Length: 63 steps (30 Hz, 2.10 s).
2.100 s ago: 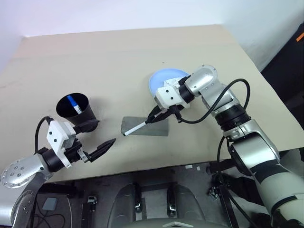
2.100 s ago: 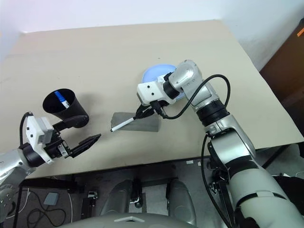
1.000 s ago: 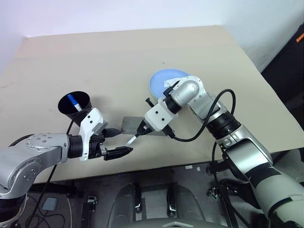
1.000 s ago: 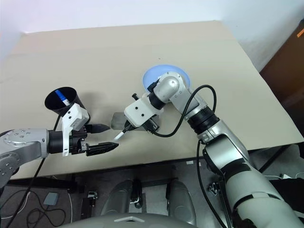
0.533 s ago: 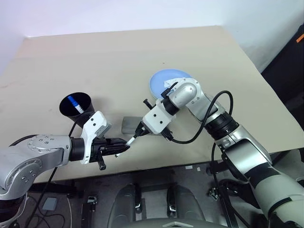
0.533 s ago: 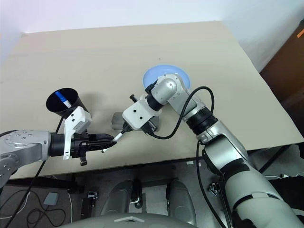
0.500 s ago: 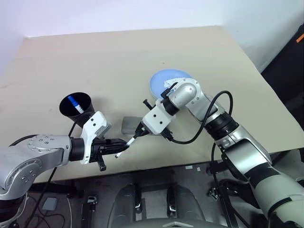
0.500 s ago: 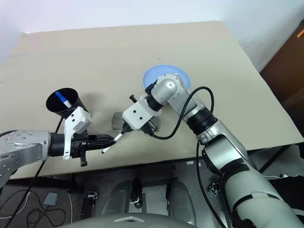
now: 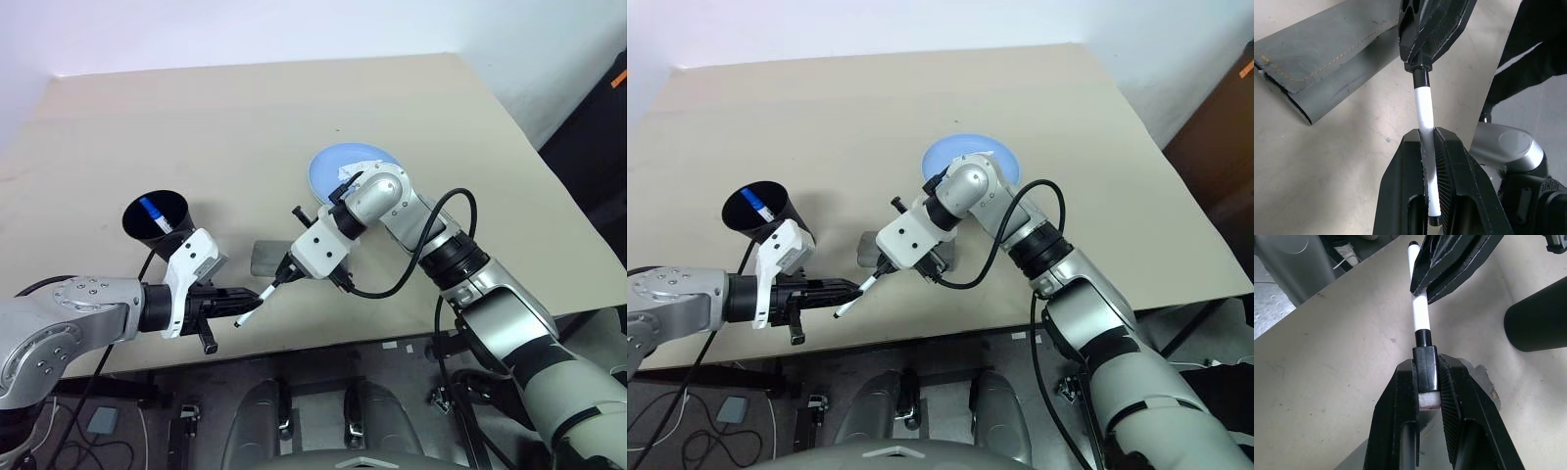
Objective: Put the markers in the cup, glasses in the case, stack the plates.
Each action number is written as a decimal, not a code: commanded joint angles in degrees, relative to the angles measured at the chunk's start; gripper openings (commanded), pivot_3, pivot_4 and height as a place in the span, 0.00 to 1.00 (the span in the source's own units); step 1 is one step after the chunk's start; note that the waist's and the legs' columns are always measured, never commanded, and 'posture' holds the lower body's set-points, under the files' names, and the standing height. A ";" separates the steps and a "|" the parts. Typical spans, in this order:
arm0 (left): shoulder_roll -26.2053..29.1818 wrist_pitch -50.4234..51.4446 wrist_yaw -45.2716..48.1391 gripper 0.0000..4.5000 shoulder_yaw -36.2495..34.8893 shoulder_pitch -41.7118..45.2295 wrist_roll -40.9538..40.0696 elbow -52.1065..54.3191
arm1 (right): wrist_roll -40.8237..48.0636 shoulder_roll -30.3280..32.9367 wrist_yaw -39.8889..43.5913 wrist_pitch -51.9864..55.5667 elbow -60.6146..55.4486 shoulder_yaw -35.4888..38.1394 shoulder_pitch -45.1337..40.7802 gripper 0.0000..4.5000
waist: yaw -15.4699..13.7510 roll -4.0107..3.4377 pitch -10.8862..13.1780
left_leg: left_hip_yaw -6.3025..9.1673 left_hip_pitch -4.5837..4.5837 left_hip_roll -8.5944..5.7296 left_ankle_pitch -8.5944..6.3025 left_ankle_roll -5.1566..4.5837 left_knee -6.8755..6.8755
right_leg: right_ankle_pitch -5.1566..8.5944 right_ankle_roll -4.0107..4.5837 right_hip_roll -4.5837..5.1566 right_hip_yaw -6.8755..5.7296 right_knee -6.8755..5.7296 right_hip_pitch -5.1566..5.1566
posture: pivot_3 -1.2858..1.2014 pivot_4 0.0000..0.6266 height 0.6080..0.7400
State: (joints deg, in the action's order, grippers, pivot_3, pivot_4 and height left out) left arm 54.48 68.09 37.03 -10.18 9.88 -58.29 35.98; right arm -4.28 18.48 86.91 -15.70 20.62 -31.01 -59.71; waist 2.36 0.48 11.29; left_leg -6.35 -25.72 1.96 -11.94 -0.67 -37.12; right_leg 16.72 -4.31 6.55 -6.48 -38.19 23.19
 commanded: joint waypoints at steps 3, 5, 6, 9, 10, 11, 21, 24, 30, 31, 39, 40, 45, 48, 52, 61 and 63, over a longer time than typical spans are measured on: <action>0.59 -0.76 2.24 0.00 0.55 -0.57 -1.41 1.78 | 1.46 -0.93 -2.33 2.47 -2.06 2.24 -1.26 0.06 | 0.01 0.00 0.00 | 0.00 0.00 0.00 0.00 0.00 0.00 | 0.00 0.00 0.00 0.00 0.00 0.00 | 0.52 0.24 0.84; 0.31 -0.64 1.82 0.00 0.33 -1.13 -1.81 2.13 | 1.84 -1.19 -3.01 3.08 -1.77 2.94 -1.52 0.06 | 0.01 0.00 0.00 | 0.00 0.00 0.00 0.00 0.00 0.00 | 0.00 0.00 0.00 0.00 0.00 0.00 | 0.52 0.24 0.84; 0.21 -0.61 1.65 0.00 0.20 -1.33 -2.01 2.29 | 1.97 -1.22 -3.17 3.15 -1.83 3.15 -1.52 0.06 | 0.01 0.00 0.00 | 0.00 0.00 0.00 0.00 0.00 0.00 | 0.00 0.00 0.00 0.00 0.00 0.00 | 0.52 0.24 0.84; -0.01 -0.72 1.32 0.00 0.09 -1.76 -2.18 2.54 | 2.57 -0.90 -1.98 4.25 -2.12 3.05 -1.38 0.27 | 0.01 0.00 0.00 | 0.00 0.00 0.00 0.00 0.01 0.00 | 0.00 0.00 0.01 0.00 0.00 0.01 | 0.52 0.24 0.84; -0.04 -0.82 1.30 0.00 0.05 -1.91 -2.16 2.52 | 2.78 -0.81 -1.73 4.40 -2.23 3.05 -1.36 0.34 | -0.02 0.01 -0.01 | 0.00 0.00 0.00 0.00 0.01 0.01 | 0.00 0.00 0.02 0.00 0.00 0.01 | 0.52 0.24 0.84; -0.02 -0.97 1.32 0.00 -0.08 -2.17 -2.15 2.55 | 2.87 -0.83 -2.08 4.27 -2.40 3.21 -1.35 0.42 | -0.02 0.02 -0.01 | 0.00 -0.01 0.00 0.00 0.01 0.01 | 0.00 0.00 0.01 0.00 0.00 0.00 | 0.52 0.24 0.84; 0.15 -4.18 2.55 0.00 -2.19 -5.36 -1.64 2.88 | 3.34 1.05 -3.26 2.42 0.74 5.83 -3.30 0.66 | 0.00 0.01 -0.01 | 0.00 0.00 0.00 0.00 0.02 0.02 | 0.00 0.01 0.03 0.00 0.00 0.03 | 0.52 0.24 0.84; -1.24 -5.80 1.96 0.00 -4.90 -6.18 -3.30 3.38 | 2.39 2.70 -3.97 0.99 3.01 6.40 -3.63 0.66 | -0.04 0.01 -0.01 | 0.00 0.01 -0.02 0.00 0.02 0.01 | 0.00 0.01 0.06 0.00 0.00 0.02 | 0.52 0.24 0.84; -2.79 -8.57 1.28 0.00 -9.42 -7.87 -5.00 3.29 | 2.52 5.93 -4.90 1.29 6.47 8.15 -4.03 0.66 | 0.04 0.00 0.00 | 0.00 -0.01 -0.03 0.00 0.01 0.05 | 0.01 0.02 0.09 0.00 0.01 0.04 | 0.52 0.24 0.84; -3.12 -9.25 1.25 0.00 -10.18 -7.94 -5.22 3.31 | 2.43 6.53 -4.96 1.41 6.93 8.33 -3.97 0.66 | 0.04 0.00 0.00 | 0.00 -0.01 -0.03 0.00 0.01 0.05 | 0.01 0.02 0.09 0.00 0.01 0.04 | 0.52 0.24 0.84; -7.01 -16.49 -1.13 0.00 -14.89 -5.58 -8.32 5.41 | 0.03 9.24 -10.37 2.66 12.31 10.14 -2.91 0.66 | 0.00 0.00 0.00 | 0.00 0.00 -0.03 0.00 0.00 0.01 | 0.00 0.01 0.11 -0.01 0.01 -0.01 | 0.52 0.24 0.84; -8.03 -18.50 -1.39 0.00 -15.14 -5.16 -7.74 5.96 | 0.62 9.42 -10.42 3.53 12.23 10.60 -2.31 0.66 | 0.00 0.00 0.01 | 0.00 0.00 -0.04 0.00 0.00 0.01 | 0.00 0.01 0.11 0.00 0.01 -0.02 | 0.52 0.24 0.84; -11.66 -25.80 -5.65 0.00 -17.30 -4.95 -4.60 8.43 | 6.57 10.99 -8.24 10.73 7.20 14.80 1.30 0.66 | -0.11 0.03 0.00 | 0.00 -0.01 -0.06 0.08 -0.12 0.03 | 0.00 0.00 0.12 -0.02 0.06 -0.07 | 0.52 0.24 0.84; -12.60 -29.00 -8.36 0.00 -19.69 -5.56 -3.49 10.20 | 9.55 12.45 -7.88 15.08 5.56 17.82 2.77 0.66 | -0.10 0.03 0.00 | 0.00 0.00 -0.05 0.09 -0.15 0.00 | -0.01 0.00 0.10 -0.02 0.02 -0.08 | 0.52 0.24 0.84; -12.04 -31.59 -10.93 0.00 -23.16 -6.85 -2.38 11.06 | 12.91 13.47 -8.70 20.06 3.45 21.21 4.45 0.66 | -0.01 0.03 -0.01 | 0.00 0.05 -0.05 0.08 -0.15 0.00 | -0.01 0.00 0.10 -0.02 0.01 -0.11 | 0.52 0.24 0.84; -7.21 -31.93 -11.30 0.00 -36.02 -13.85 -2.40 9.06 | 13.29 14.88 -9.76 23.68 2.11 22.03 7.14 0.66 | -0.10 0.01 0.01 | -0.01 0.04 -0.05 0.01 -0.07 0.04 | 0.00 0.01 0.11 -0.02 0.04 -0.06 | 0.52 0.24 0.84; -7.42 -32.69 -10.86 0.00 -37.75 -15.02 -2.09 8.23 | 13.08 14.81 -9.87 23.54 2.41 21.89 7.14 0.66 | -0.11 0.01 0.01 | -0.01 0.04 -0.04 0.01 -0.07 0.05 | 0.00 0.01 0.10 -0.02 0.03 -0.05 | 0.52 0.24 0.84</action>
State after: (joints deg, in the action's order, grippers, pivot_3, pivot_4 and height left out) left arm 46.82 36.99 25.90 -44.77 -4.91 -60.58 44.09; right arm 8.10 32.73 77.32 8.14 24.43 -10.34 -51.97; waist 2.25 0.49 11.30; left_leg -6.35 -25.68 1.93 -11.94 -0.74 -37.06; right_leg 16.72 -4.30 6.64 -6.51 -38.15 23.15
